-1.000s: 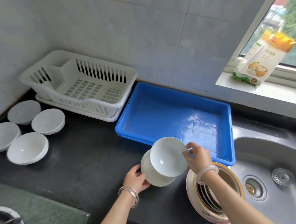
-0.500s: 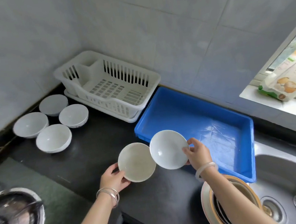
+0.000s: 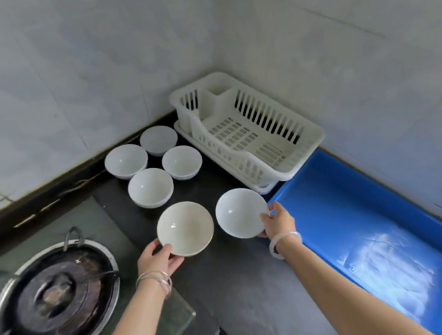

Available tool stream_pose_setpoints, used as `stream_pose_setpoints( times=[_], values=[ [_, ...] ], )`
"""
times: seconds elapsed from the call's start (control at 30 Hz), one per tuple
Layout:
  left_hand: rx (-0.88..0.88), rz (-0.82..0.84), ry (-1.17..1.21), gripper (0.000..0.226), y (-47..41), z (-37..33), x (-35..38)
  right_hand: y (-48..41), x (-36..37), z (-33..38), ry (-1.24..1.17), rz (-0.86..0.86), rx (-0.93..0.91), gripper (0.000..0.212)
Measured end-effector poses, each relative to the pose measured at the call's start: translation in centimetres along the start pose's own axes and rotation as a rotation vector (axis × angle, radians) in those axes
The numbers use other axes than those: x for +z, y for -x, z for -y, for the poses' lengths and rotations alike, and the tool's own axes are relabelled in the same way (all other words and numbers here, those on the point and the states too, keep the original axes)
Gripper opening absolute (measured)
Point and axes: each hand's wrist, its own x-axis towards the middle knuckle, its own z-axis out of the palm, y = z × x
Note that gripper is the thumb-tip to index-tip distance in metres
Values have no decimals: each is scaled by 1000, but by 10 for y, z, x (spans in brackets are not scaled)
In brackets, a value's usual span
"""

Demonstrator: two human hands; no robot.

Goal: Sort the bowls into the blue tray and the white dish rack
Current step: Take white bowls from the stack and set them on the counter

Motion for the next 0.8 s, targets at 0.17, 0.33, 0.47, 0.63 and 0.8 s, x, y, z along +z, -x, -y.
stream_pose_setpoints(
  times=[0.17,0.33,0.47,0.63,0.8],
  values=[
    [-18,-45,58,41,-13,-6,-2,-20,38,16,7,35,47,12],
    [-37,-69,67,40,-17,-5,-2,-32,53,19,-63,50,114,10],
    [-39,-74,95,39,-19,-3,-1,-37,56,18,-102,62,143,10],
    [-30,-59,109,39,-19,0,0,-33,53,15,-277,131,229,22],
    [-41,-17,125,45,-17,0,1,-22,48,1,-582,274,341,39]
  ],
)
